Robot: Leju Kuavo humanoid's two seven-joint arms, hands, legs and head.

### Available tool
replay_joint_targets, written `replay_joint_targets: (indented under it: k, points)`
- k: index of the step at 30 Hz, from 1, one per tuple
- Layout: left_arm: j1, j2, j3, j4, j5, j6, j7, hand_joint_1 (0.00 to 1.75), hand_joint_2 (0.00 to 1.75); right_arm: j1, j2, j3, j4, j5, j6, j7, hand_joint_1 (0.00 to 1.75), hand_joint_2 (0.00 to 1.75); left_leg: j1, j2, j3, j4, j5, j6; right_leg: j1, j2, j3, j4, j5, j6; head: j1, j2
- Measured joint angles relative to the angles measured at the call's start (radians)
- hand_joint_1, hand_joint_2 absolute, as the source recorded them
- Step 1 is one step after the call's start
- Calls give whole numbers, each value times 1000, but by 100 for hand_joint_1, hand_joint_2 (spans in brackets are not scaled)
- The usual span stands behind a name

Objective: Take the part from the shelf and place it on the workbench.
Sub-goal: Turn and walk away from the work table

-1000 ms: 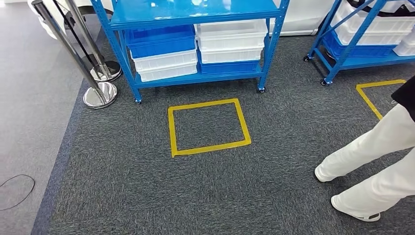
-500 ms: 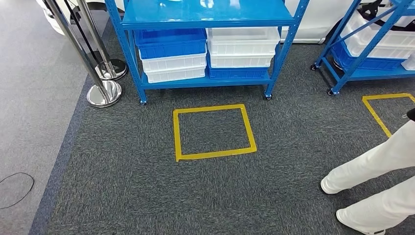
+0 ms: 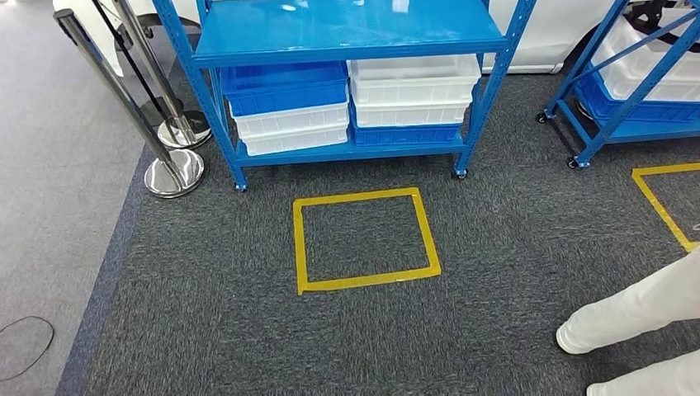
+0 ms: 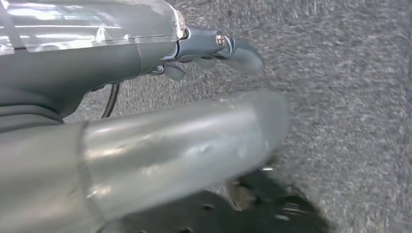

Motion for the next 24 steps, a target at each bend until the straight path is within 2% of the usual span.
replay_joint_targets:
  k: [1, 2, 3, 4, 5, 6, 7, 8, 9, 10, 11, 12, 13, 14, 15, 16, 17, 18, 19, 21, 22, 23, 24]
  points:
    - [2, 0, 0, 0, 0, 0, 0, 0, 0, 0, 0, 0, 0, 1, 0, 0, 0, 0, 1, 0, -27, -8, -39, 0, -1, 2, 24, -3, -17, 2, 0, 0]
    - [4, 0, 0, 0, 0, 0, 1, 0, 0, 1, 1, -1, 0, 2, 1, 0, 0, 0, 2, 1, -46, -33, -57, 1, -2, 3, 47, -5, -33, 4, 0, 0]
    - [6, 0, 0, 0, -1, 0, 1, 0, 0, 3, 1, -1, 0, 3, 1, 0, 0, 0, 2, 1, -58, -77, -35, 3, -4, 4, 72, -7, -52, 8, 0, 0]
    - [10, 0, 0, 0, -1, 0, 2, 0, 0, 5, 2, -2, 0, 4, 2, 0, 0, 0, 2, 4, -67, -133, 37, 7, -4, 4, 93, -8, -72, 11, 0, 0]
    - [14, 0, 0, 0, -2, 0, 2, 0, 0, 6, 2, -4, 0, 5, 3, 0, 0, 0, 0, 6, -74, -180, 125, 11, -4, 5, 112, -6, -90, 16, 0, 0]
    - [17, 0, 0, -1, -3, 0, 3, 0, 0, 6, 2, -5, 0, 6, 4, 0, 0, 0, -3, 8, -74, -214, 197, 16, -4, 7, 129, -9, -109, 23, 0, 0]
    - [18, 0, 0, -1, -4, 0, 4, 0, 0, 4, 2, -5, 0, 7, 4, 0, 0, 0, -6, 8, -72, -231, 241, 22, -3, 8, 146, -12, -122, 31, 0, 0]
    - [17, 0, -1, -2, -5, 0, 4, 0, 0, 0, 3, -6, 0, 7, 4, 0, 0, 0, -9, 7, -63, -235, 242, 28, -4, 9, 157, -8, -122, 40, 1, 0]
    - [13, -1, -2, -3, -6, 0, 4, 0, 0, -5, 3, -5, 0, 8, 4, 0, 0, 0, -9, 4, -49, -238, 229, 36, -4, 9, 157, 5, -113, 48, 0, 0]
    - [10, -1, -3, -4, -6, 0, 4, 0, 0, -9, 3, -5, 0, 8, 4, 0, 0, 0, -8, 2, -33, -248, 221, 43, -4, 8, 140, 49, -89, 53, 0, 0]
    - [7, -2, -4, -5, -7, 0, 4, 0, 0, -12, 3, -5, 0, 8, 4, 0, 0, 0, -7, 1, -15, -258, 212, 50, -5, 7, 104, 111, -64, 57, 0, 0]
    - [5, -2, -5, -7, -7, -1, 3, 0, 0, -14, 3, -5, 1, 8, 4, 0, 0, 0, -5, 0, 6, -269, 202, 55, -5, 6, 57, 182, -54, 60, 0, 0]
    - [4, -2, -5, -8, -7, 0, 3, 0, 0, -15, 3, -5, 1, 8, 4, 0, 0, 0, -5, 0, 28, -278, 190, 59, -6, 5, 4, 248, -64, 60, 0, 0]
    - [4, -2, -6, -9, -7, 0, 4, 0, 0, -14, 3, -5, 1, 8, 4, 0, 0, 0, -5, -1, 50, -284, 176, 62, -5, 4, -43, 289, -101, 61, 0, 0]
    - [4, -2, -6, -9, -7, 0, 4, 0, 0, -13, 3, -5, 1, 8, 4, 0, 0, 0, -6, -4, 74, -289, 159, 63, -5, 4, -85, 308, -153, 61, 0, 0]
    - [6, -2, -6, -9, -8, 0, 5, 0, 0, -11, 3, -5, 1, 8, 4, 0, 0, 0, -6, -8, 98, -291, 143, 62, -4, 4, -116, 305, -202, 61, 0, 0]
    - [7, -3, -6, -9, -9, -1, 6, 0, 0, -8, 3, -6, 1, 8, 4, 0, 0, 0, -6, -12, 122, -292, 124, 61, -4, 4, -139, 284, -231, 61, 1, 0]
    - [9, -4, -7, -10, -9, -1, 7, 0, 0, -4, 3, -6, 1, 8, 4, 0, 0, 0, -6, -15, 146, -292, 105, 60, -2, 4, -158, 247, -224, 58, 1, 0]
    - [12, -6, -7, -10, -9, -2, 8, 0, 0, 0, 3, -7, 1, 8, 4, 0, 0, 0, -7, -16, 166, -293, 86, 59, 1, 4, -172, 198, -163, 51, 1, 0]
    - [13, -9, -8, -10, -10, -3, 11, 0, 0, 7, 2, -8, 1, 8, 4, 0, 0, 0, -11, -18, 203, -292, 48, 53, 11, 5, -190, 115, 12, 37, 1, 0]
    - [13, -10, -9, -11, -10, -3, 13, 0, 0, 7, 2, -9, 1, 8, 4, 0, 0, 44, -12, -19, 221, -297, 31, 48, 15, 6, -190, 95, 74, 32, 1, 0]
    - [11, -11, -9, -12, -10, -3, 14, 0, 0, 5, 2, -10, 1, 8, 4, 0, 0, 87, -14, -20, 235, -295, 28, 41, 17, 7, -183, 87, 94, 28, 1, 0]
    - [8, -12, -10, -15, -10, -3, 15, 0, 0, 1, 3, -9, 1, 10, 5, 0, 0, 131, -15, -20, 237, -281, 35, 34, 15, 8, -168, 82, 87, 24, 1, 0]
